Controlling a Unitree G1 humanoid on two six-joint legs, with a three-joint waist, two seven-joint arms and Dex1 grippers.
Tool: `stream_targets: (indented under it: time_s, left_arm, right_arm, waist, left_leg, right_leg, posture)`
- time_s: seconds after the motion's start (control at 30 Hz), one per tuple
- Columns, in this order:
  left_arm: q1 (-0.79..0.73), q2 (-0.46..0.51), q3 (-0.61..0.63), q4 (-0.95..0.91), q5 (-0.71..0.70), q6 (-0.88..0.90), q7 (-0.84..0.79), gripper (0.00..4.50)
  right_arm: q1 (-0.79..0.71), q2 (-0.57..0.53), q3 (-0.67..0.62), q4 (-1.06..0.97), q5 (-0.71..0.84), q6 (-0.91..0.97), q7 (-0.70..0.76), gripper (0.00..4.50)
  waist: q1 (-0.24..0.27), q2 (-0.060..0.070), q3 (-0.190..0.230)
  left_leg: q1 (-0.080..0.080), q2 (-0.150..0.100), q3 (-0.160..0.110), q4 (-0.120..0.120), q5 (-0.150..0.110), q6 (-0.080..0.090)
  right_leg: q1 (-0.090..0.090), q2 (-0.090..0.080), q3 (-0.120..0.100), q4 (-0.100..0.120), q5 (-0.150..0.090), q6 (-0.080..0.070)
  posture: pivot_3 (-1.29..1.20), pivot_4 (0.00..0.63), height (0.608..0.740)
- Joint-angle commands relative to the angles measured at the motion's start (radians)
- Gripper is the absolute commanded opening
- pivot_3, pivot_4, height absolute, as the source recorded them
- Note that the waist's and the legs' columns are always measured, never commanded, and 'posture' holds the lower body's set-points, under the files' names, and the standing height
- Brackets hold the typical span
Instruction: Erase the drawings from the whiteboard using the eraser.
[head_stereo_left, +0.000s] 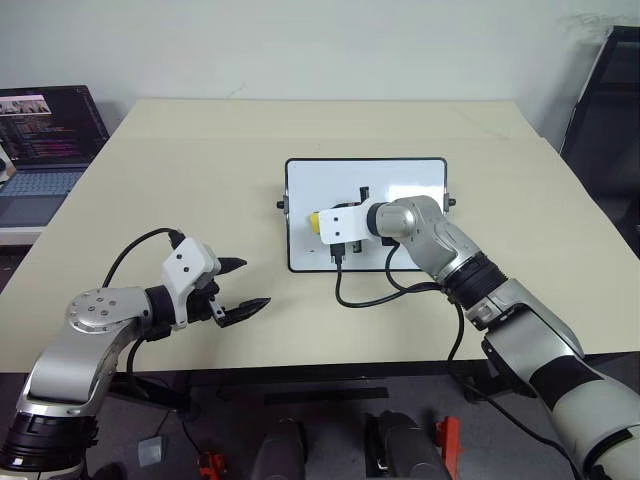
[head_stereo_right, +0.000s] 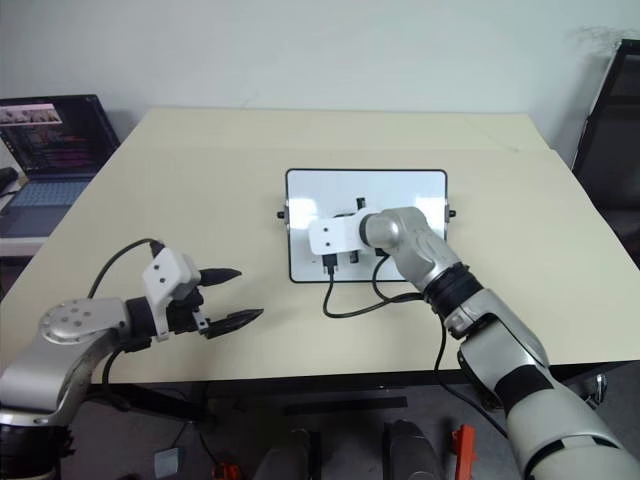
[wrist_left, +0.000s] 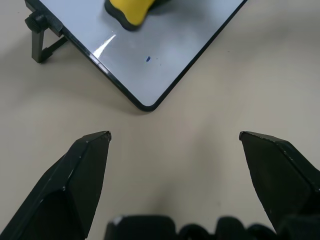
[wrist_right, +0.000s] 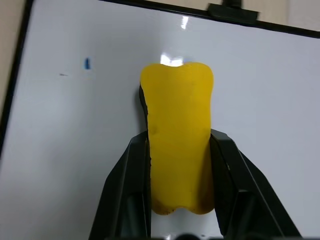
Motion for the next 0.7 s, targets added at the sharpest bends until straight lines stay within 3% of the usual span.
stream_targets:
  time_s: [0.03, 0.4, 0.7]
  left_arm:
    - [-0.015, 0.014, 0.014, -0.026, -0.005, -0.001, -0.002, 4.50]
    - [-0.027, 0.008, 0.003, -0.027, -0.007, 0.003, -0.003, 4.50]
    - [-0.034, 0.012, -0.002, -0.013, 0.005, -0.008, -0.001, 4.50]
  right_arm:
    - [0.032, -0.021, -0.002, -0.027, -0.004, 0.005, 0.038, 1.15]
    - [0.153, 0.000, 0.076, -0.230, -0.019, 0.039, 0.207, 1.15]
    - [0.060, 0.041, 0.012, -0.103, -0.041, 0.070, 0.067, 1.15]
  waist:
    - [0.000, 0.000, 0.000]
    - [-0.003, 0.000, 0.000]
    - [-0.004, 0.000, 0.000]
  left_leg:
    - [0.000, 0.000, 0.000, 0.000, 0.000, 0.000]
    - [-0.001, 0.000, 0.000, -0.002, 0.000, 0.000]
    - [-0.001, 0.000, 0.000, -0.004, 0.000, 0.000]
  right_leg:
    - [0.000, 0.000, 0.000, 0.000, 0.000, 0.000]
    - [-0.001, 0.000, -0.001, 0.000, -0.002, 0.000]
    - [-0.003, 0.000, -0.001, 0.000, -0.002, 0.000]
  posture:
    - [0.00, 0.150, 0.740]
    - [0.00, 0.150, 0.740]
    - [0.00, 0.150, 0.740]
